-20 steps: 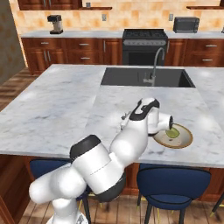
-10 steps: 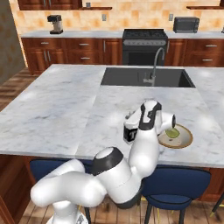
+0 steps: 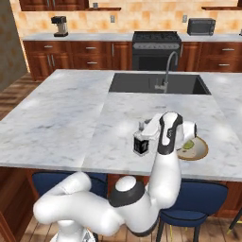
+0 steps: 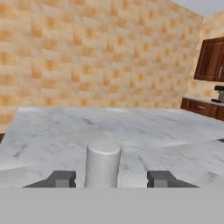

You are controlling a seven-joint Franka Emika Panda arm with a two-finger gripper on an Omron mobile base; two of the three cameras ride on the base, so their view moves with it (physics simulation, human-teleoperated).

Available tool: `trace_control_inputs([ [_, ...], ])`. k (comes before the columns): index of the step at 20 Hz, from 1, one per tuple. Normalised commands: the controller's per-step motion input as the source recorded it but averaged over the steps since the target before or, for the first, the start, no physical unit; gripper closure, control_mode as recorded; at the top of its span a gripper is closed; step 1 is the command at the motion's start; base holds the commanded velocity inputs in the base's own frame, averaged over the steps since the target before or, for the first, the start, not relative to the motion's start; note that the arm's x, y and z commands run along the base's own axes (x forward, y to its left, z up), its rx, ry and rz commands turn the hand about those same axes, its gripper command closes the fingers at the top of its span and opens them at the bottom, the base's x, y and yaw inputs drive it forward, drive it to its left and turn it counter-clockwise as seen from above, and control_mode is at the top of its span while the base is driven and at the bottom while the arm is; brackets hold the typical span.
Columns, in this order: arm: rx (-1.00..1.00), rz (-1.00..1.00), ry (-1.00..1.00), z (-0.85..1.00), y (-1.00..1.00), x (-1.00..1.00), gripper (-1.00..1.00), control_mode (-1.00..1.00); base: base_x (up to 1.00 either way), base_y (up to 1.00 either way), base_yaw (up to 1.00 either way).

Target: There is a bowl on the dining counter. Grab a lemon wedge from the fridge and place it in the bowl. Then get the liquor bottle and glass cup from the cabinet and place them next to the bowl.

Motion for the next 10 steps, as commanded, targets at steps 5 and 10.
trace_control_inputs([
  [5,0.0,0.0,-0.2,0.37,0.15,-0.39,-1.0,-1.0,0.0,0.0,0.0],
  [10,-0.01,0.0,-0.3,0.71,0.58,-0.44,-1.0,-1.0,0.0,0.0,0.0],
])
